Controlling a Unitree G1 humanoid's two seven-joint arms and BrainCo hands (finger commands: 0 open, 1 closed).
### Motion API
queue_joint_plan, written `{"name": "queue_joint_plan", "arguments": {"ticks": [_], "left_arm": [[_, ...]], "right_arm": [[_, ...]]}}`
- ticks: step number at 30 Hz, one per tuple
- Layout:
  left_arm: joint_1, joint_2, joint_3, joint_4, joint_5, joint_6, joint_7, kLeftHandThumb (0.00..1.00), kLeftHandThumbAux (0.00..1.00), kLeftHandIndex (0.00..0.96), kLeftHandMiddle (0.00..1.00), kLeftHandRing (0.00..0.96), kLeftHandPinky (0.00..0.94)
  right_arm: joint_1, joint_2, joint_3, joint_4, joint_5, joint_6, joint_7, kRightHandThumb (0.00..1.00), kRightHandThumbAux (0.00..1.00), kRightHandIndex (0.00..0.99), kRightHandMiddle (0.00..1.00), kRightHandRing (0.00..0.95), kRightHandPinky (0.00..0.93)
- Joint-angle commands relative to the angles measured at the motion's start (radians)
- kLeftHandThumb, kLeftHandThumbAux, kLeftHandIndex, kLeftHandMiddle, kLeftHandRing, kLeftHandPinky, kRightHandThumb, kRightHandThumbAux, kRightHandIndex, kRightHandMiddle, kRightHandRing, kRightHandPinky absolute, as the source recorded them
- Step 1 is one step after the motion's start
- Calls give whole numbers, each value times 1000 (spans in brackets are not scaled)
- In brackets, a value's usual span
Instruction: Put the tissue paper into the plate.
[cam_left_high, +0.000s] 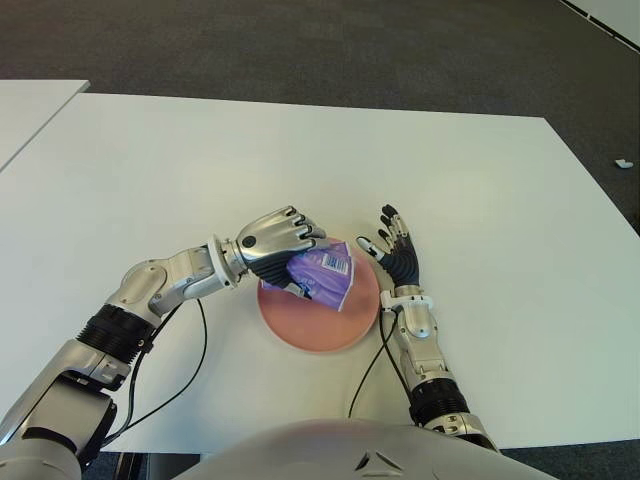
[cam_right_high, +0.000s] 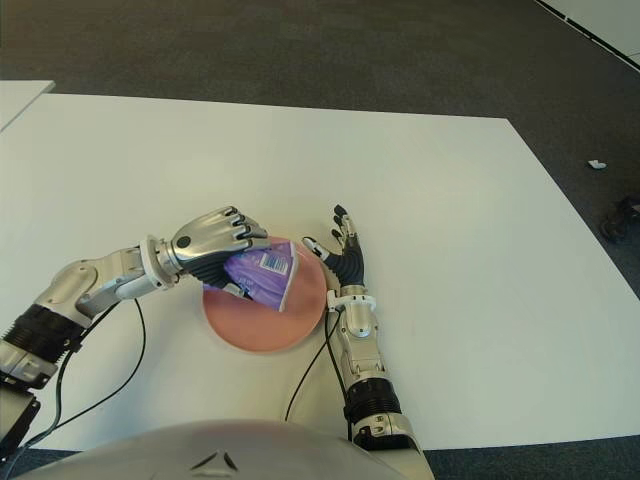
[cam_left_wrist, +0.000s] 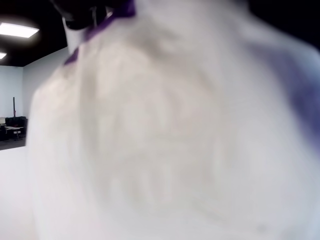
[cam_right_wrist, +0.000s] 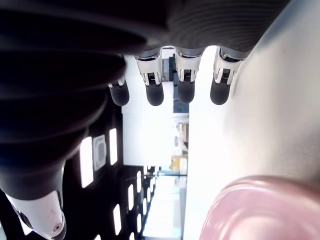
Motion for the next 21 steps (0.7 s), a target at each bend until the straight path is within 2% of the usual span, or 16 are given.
{"name": "queue_joint_plan", "arguments": {"ticks": [1,7,11,13,14,15,16,17,18,21], "left_arm": [[-14,-7,-8,30,-32,-1,-17,736,696,444,827,828,820],[-9,-15,-15,49,-67,4,-41,731,696,444,799,793,753],[0,-24,-17,54,-97,13,-69,724,698,444,753,730,680],[5,-26,-18,45,-112,27,-99,712,701,437,699,672,617],[8,-26,-18,41,-118,33,-113,703,704,431,638,603,547],[13,-18,-23,26,-123,57,-164,700,705,430,616,578,522],[17,-11,-26,14,-126,75,-202,460,651,309,434,384,334],[23,-1,-29,-2,-125,94,-241,300,618,231,316,259,214],[28,5,-30,-14,-125,107,-268,192,580,152,217,165,136],[47,23,-26,-50,-105,144,-321,62,514,50,74,54,44]], "right_arm": [[53,3,3,56,-3,60,-5,28,681,0,0,0,0],[54,5,3,54,-1,67,-5,28,681,0,0,0,0],[56,4,4,49,0,70,-2,35,685,0,0,0,0],[57,2,5,44,-1,72,0,36,683,0,0,0,0],[58,2,5,42,-1,73,1,36,682,0,0,0,0],[59,1,6,40,-1,75,3,37,681,0,0,0,0],[59,0,6,39,-1,77,4,37,679,0,0,0,0],[60,0,6,38,0,78,5,37,678,0,0,0,0],[60,0,7,37,1,79,6,37,678,0,0,0,0],[61,1,5,34,6,80,11,38,678,0,0,0,0]]}}
